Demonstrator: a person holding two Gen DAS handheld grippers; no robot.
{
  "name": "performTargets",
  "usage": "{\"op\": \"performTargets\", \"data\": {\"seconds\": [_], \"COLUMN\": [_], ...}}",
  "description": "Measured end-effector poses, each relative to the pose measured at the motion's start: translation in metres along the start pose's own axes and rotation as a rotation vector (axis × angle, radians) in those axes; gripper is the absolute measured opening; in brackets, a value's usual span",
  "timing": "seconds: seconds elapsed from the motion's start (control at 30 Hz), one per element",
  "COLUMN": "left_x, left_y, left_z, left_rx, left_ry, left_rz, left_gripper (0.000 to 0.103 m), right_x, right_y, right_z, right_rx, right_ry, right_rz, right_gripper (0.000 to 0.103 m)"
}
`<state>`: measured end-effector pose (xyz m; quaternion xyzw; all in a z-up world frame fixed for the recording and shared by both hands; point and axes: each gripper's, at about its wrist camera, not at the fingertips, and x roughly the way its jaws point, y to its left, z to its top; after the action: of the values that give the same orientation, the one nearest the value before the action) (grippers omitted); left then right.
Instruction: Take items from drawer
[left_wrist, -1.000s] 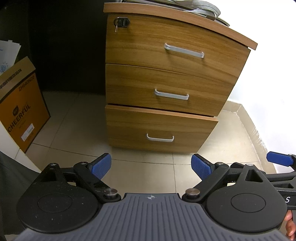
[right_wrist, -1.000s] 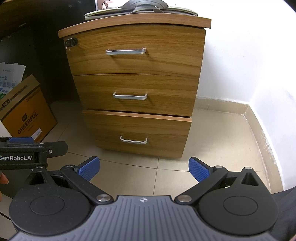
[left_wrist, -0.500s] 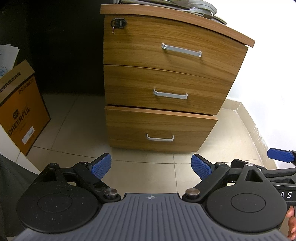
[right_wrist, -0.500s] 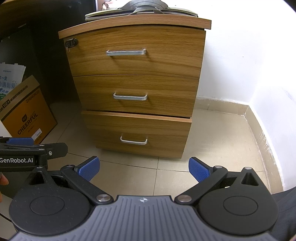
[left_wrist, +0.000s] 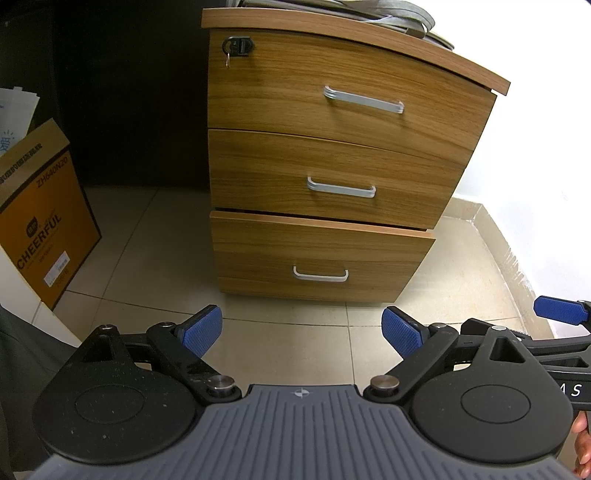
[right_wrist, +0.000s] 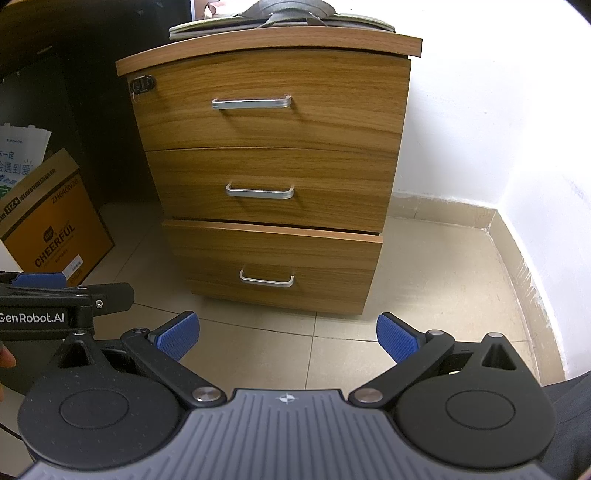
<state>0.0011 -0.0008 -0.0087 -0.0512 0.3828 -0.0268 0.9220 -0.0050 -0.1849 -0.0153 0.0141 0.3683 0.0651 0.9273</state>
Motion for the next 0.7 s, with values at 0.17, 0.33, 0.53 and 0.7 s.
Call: {"op": "performTargets", "data": {"seconds": [0.17, 0.33, 0.53, 0.7], "left_x": [-0.0001, 0.0013, 0.0019, 0.0028], "left_y": [0.001, 0.0014, 0.0018, 0.0029], "left_z": [-0.0009, 0.0003, 0.0, -0.0008], "left_rx": [-0.003, -0.004, -0.01, -0.016], "left_ry": [0.002, 0.004, 0.001, 0.0], "left_rz": [0.0, 0.0, 0.0, 0.005], "left_gripper": [0.094, 0.095, 0.094, 0.094], "right_x": [0.0003, 0.0005, 0.0017, 0.0021], "right_y": [0.0001, 0.0005, 0.001, 0.0012], "right_z": [0.0001, 0.0004, 0.0012, 0.0014], "right_rx": [0.001, -0.001, -0.002, 0.002], "right_ry": [0.002, 0.003, 0.004, 0.002], "right_rz": [0.0, 0.002, 0.002, 0.001], "right_gripper": [0.103, 0.103, 0.103, 0.103]}}
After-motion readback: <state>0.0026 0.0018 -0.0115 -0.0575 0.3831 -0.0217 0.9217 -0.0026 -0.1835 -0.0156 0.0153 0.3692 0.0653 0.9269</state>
